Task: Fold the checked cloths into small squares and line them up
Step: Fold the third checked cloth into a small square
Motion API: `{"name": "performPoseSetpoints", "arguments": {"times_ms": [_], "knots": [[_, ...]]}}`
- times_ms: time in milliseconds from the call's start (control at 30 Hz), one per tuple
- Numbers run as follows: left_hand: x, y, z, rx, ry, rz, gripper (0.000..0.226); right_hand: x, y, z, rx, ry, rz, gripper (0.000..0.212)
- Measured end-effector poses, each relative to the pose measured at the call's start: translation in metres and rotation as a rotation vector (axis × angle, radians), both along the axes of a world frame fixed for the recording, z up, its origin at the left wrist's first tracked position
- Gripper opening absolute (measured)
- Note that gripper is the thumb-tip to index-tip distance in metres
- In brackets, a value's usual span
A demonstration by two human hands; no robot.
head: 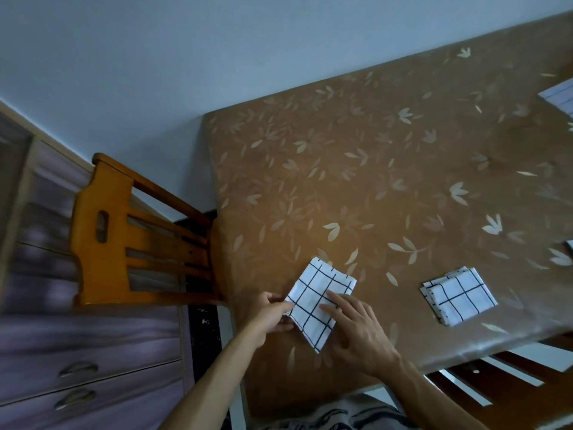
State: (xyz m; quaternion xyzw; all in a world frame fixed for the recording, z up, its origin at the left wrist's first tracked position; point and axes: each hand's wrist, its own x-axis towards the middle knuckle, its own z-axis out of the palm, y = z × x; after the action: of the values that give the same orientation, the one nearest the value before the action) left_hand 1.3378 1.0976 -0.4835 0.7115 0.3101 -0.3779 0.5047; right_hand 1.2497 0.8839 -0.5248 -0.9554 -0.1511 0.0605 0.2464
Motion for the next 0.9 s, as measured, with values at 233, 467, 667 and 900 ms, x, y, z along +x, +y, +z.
{"name": "performPoseSetpoints", "arguments": {"times_ms": [233, 467, 667, 900], "knots": [[-0.030, 0.003, 0.003, -0.221, 0.025, 0.279, 0.042, -0.005, 0.008, 0.003, 0.002, -0.086, -0.061, 0.070], [-0.076, 0.002, -0.014, 0.045, -0.385, -0.137, 0.039, -0.016, -0.008, -0.010, 0.194, 0.090, -0.115, 0.048], [-0.087, 0.011, -0.020, 0.106, -0.492, -0.491, 0.063, -0.023, -0.019, -0.002, 0.317, 0.264, -0.243, 0.037], [-0.082, 0.003, -0.031, 0.177, -0.549, -0.504, 0.018, -0.019, -0.018, -0.001, 0.406, 0.367, -0.306, 0.022]]}}
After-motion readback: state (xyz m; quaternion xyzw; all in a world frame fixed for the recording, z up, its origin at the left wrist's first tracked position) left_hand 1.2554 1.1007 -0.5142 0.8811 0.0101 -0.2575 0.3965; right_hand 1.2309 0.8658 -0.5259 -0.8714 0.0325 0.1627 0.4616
